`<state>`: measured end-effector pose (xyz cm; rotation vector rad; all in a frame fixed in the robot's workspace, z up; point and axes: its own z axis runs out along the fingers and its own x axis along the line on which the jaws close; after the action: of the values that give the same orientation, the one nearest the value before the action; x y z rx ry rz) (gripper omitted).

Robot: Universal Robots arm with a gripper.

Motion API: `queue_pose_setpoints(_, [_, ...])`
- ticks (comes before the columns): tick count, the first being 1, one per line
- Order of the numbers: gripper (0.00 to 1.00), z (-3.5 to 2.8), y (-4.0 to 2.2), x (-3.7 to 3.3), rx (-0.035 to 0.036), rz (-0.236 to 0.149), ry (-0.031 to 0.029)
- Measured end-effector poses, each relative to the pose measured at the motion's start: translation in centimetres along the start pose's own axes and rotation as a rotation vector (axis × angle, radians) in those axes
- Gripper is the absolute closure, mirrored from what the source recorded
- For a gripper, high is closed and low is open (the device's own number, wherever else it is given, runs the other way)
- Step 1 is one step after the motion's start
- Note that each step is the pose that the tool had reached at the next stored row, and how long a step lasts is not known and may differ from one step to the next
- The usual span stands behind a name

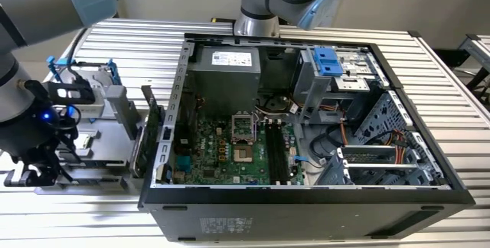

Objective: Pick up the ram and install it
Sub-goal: 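Pick up the ram and move it above insertion slot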

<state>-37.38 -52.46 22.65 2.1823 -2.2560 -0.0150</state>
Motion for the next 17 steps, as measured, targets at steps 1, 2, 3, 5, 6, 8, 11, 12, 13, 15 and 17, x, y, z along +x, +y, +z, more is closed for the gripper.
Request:
queue_pose_setpoints(1, [0.0,0.14,0.02,0.01,0.0001,0.0,0.0016])
queue_pose_setpoints(2, [0.0,0.28,0.03,0.01,0.0001,0.0,0.0027])
queue_pose_setpoints(3, [0.0,0.4,0.04,0.01,0.0002,0.0,0.0035])
queue_pose_setpoints(5, [0.0,0.7,0.06,0.01,0.0002,0.0,0.0054])
queue_pose_setpoints(6, [0.0,0.87,0.08,0.01,0.0001,0.0,0.0065])
queue_pose_setpoints(8, [0.0,1.21,0.1,0.01,0.0004,0.0,0.0088])
queue_pose_setpoints(11, [0.0,1.71,0.16,0.01,0.0005,0.0,0.0116])
queue_pose_setpoints(12, [0.0,1.87,0.2,0.02,0.0005,0.0,0.0123])
queue_pose_setpoints(13, [0.0,2.02,0.22,0.02,0.0005,0.0,0.0129])
queue_pose_setpoints(15, [0.0,2.27,0.28,0.02,0.0005,0.0,0.0137])
queue_pose_setpoints(17, [0.0,2.5,0.31,0.02,0.0006,0.0,0.0144])
